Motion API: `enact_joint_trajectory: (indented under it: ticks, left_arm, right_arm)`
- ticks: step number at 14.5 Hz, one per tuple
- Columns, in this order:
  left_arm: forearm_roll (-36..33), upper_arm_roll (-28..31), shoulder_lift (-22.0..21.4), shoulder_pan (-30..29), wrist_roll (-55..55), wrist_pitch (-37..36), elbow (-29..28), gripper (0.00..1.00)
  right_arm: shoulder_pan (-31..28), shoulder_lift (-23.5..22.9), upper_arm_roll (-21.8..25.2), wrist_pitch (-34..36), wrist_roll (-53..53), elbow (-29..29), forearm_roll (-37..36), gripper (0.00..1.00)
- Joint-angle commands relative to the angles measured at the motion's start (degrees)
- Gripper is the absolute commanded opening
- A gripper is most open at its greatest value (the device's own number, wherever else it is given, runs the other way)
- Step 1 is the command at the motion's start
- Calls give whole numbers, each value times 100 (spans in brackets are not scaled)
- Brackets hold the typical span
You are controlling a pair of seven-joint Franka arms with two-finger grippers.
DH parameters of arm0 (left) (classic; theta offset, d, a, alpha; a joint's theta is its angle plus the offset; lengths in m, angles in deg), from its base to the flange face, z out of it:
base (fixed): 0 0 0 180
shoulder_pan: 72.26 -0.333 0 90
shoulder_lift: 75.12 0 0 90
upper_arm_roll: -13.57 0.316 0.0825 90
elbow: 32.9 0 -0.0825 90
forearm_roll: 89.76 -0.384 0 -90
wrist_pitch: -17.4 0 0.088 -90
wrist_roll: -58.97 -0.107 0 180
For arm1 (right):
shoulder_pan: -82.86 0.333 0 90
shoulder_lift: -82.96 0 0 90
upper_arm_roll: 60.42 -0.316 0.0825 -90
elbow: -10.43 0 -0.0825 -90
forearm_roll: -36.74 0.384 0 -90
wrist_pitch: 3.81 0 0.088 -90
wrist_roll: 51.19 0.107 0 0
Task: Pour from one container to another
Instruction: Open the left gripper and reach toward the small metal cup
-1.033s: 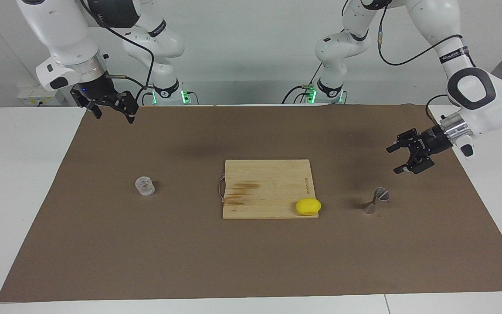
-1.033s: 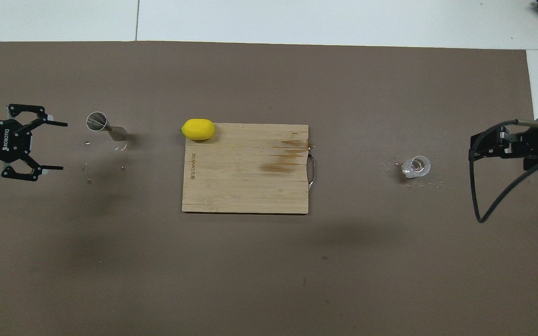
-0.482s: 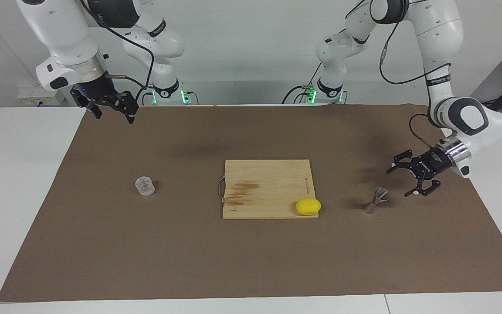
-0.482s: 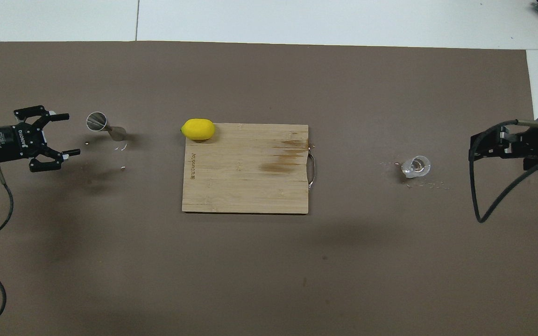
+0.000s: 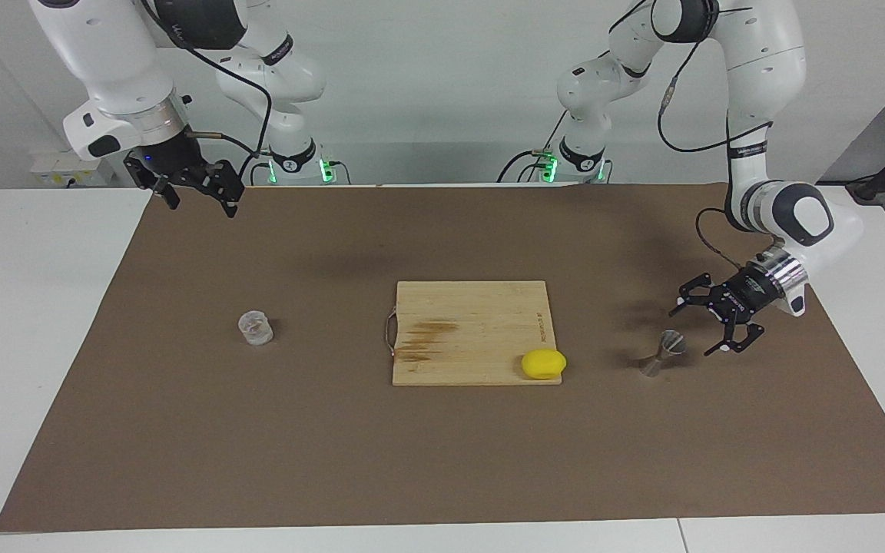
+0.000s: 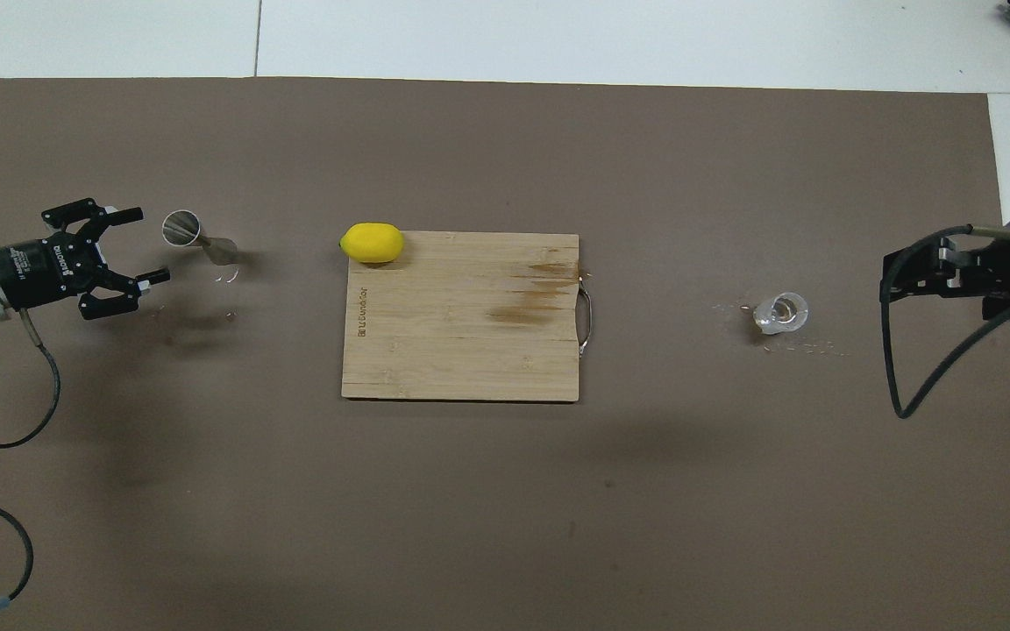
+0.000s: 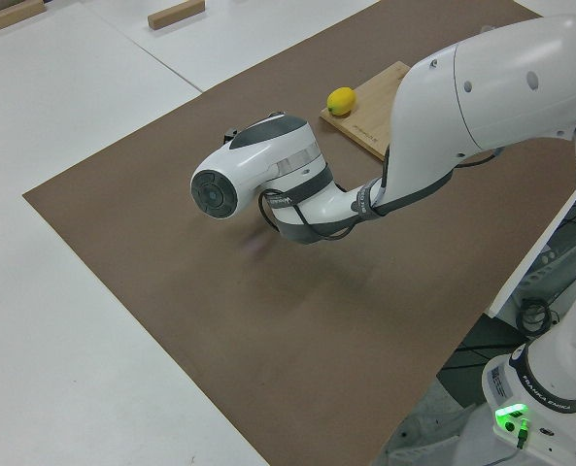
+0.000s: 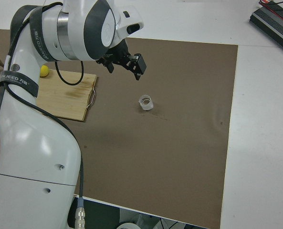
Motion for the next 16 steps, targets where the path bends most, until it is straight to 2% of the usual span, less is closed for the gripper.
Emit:
enact_joint_trajectory:
  ticks: [1,16]
  left_arm:
    - [152,-36,89,33,-407,62,-73,100]
    - [706,-308,124,51,-505,281,-55,100]
  right_arm:
    - [-77,136,-23,-76,-92,-161,105,100]
    - [-103,145,-23,-14,-57,-188,113,100]
